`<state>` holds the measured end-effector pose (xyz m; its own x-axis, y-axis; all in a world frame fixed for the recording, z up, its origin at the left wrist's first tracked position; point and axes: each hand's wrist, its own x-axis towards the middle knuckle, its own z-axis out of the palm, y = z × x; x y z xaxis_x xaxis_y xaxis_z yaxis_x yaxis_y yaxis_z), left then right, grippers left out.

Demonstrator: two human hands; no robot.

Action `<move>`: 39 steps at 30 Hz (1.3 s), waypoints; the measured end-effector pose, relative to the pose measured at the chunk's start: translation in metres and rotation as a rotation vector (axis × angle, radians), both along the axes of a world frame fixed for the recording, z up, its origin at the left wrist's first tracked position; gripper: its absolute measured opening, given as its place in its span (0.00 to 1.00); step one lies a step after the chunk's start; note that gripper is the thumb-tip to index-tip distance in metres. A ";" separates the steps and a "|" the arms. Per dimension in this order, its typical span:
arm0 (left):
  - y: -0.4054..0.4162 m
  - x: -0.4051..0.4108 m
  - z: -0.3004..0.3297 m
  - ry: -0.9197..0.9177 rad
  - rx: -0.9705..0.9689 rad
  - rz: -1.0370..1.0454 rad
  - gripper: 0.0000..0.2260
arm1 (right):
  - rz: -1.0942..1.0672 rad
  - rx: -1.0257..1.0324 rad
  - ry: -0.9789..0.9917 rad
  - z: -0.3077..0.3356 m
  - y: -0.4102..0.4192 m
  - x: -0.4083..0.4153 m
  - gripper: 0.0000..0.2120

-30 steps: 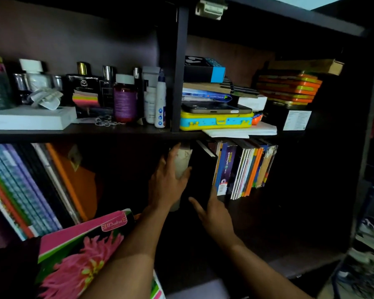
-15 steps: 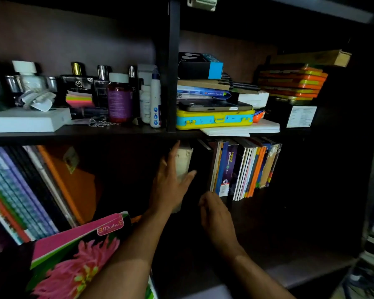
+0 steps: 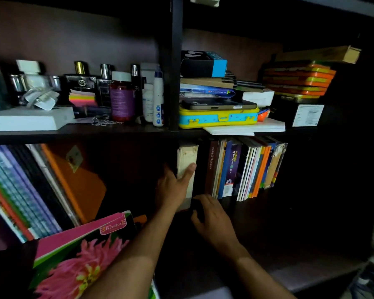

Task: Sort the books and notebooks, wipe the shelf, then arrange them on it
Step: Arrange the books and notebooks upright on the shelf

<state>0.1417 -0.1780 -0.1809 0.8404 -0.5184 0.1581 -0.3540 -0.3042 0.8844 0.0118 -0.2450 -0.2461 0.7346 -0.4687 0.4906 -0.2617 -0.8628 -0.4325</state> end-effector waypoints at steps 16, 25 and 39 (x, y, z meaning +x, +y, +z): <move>0.082 0.011 0.101 0.200 0.182 -0.369 0.32 | 0.099 0.379 0.240 -0.009 0.090 -0.035 0.41; 0.253 0.000 0.045 -0.133 0.474 0.114 0.21 | 0.299 0.475 0.025 0.007 0.090 -0.051 0.27; 0.251 -0.099 -0.042 0.129 0.127 0.407 0.21 | 0.226 0.545 0.277 0.024 0.079 -0.052 0.26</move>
